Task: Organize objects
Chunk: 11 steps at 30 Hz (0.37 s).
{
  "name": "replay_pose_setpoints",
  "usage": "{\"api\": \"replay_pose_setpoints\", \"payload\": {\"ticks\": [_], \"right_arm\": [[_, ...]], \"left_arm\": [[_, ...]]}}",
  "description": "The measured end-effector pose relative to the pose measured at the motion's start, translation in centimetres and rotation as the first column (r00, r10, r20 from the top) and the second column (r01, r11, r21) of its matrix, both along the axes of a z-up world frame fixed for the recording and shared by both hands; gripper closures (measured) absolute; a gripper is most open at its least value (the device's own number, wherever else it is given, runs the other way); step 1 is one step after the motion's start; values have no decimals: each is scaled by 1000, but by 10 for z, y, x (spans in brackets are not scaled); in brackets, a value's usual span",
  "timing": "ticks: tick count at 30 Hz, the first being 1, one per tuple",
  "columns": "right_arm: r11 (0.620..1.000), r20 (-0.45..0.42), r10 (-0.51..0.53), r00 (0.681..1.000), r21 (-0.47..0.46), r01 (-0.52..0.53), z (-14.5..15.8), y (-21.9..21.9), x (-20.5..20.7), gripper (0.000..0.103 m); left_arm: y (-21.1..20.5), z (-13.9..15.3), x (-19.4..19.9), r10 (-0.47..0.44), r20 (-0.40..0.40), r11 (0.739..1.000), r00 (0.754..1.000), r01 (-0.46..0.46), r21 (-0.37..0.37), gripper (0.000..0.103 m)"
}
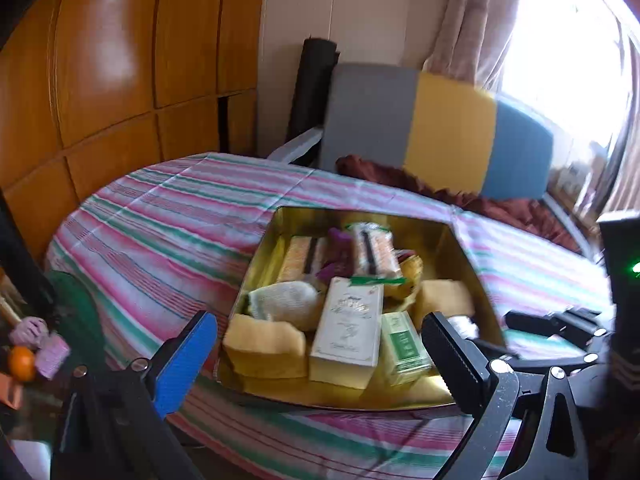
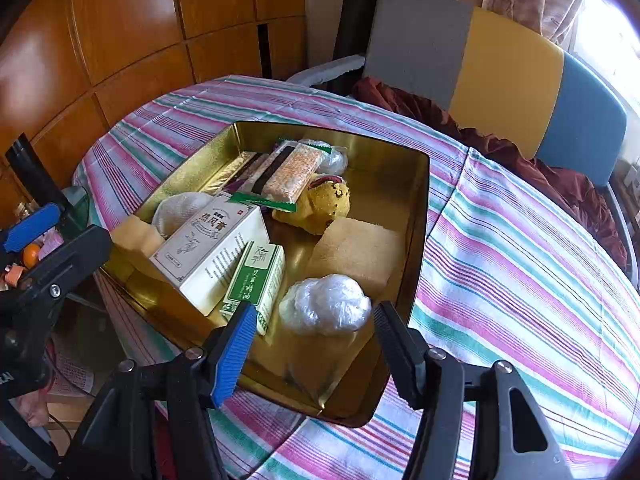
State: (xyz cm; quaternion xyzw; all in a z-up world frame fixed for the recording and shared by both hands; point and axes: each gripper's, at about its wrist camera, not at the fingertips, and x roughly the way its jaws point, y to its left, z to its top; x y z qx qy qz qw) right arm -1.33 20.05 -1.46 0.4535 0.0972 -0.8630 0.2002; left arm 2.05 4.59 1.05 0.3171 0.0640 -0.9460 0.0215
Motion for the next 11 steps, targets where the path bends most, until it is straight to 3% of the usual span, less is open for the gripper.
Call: {"api": "replay_pose_setpoints", "payload": {"ticks": [4,11], "right_arm": [[1000,-16,-28,999,-15,28,4,2,7,41],[994,-56,-101,993,-54,98,12,9,15,41]], "left_arm": [[5,4,7,25,-26,998,999,-26,-60,1],[5,8,13,45,-29,996,999,-47,-77,0]]}}
